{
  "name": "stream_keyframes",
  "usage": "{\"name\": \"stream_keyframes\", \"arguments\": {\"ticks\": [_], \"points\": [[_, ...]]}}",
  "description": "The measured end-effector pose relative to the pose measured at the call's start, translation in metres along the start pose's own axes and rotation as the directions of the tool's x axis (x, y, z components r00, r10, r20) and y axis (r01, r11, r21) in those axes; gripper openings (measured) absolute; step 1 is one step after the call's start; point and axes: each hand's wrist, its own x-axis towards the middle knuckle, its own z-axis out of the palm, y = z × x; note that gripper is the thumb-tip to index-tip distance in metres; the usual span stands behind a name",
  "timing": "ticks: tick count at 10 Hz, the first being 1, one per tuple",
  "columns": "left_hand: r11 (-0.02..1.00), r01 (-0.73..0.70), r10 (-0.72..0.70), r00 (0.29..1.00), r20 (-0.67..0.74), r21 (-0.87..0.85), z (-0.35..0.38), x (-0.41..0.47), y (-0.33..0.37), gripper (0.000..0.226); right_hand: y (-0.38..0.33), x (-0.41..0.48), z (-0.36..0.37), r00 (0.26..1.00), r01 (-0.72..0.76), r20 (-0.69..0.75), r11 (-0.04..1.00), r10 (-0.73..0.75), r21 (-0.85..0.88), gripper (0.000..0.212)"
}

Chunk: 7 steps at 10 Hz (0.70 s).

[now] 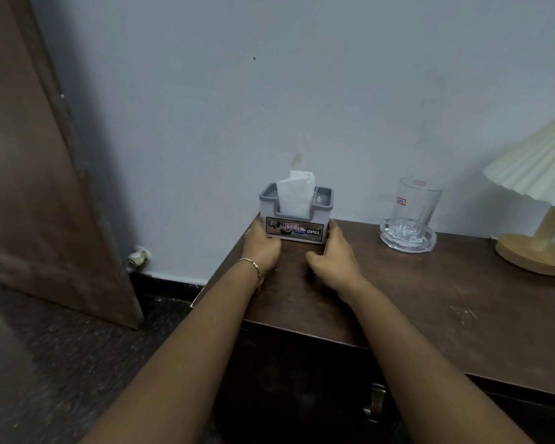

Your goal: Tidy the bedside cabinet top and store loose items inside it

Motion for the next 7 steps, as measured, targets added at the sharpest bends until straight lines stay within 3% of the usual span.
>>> {"name": "stream_keyframes", "arguments": {"ticks": [4,6,7], "points": [[0.996,-0.084,0.084,0.996,0.016,-0.030,-0.001,-0.003,-0.003,0.028,0.003,-0.005,-0.003,0.991,0.001,-0.132,0.997,0.010,0.080,0.059],[0.996,-0.093,0.093,0.996,0.012,-0.006,0.000,0.006,-0.012,0.030,0.006,-0.007,-0.003,0.988,0.012,-0.156,0.995,0.004,0.102,0.055],[0.995,-0.097,0.096,0.995,-0.029,-0.011,0.002,-0.004,-0.005,0.026,0.005,-0.007,-0.004,0.979,0.009,-0.205,0.988,0.023,0.154,0.064]]}}
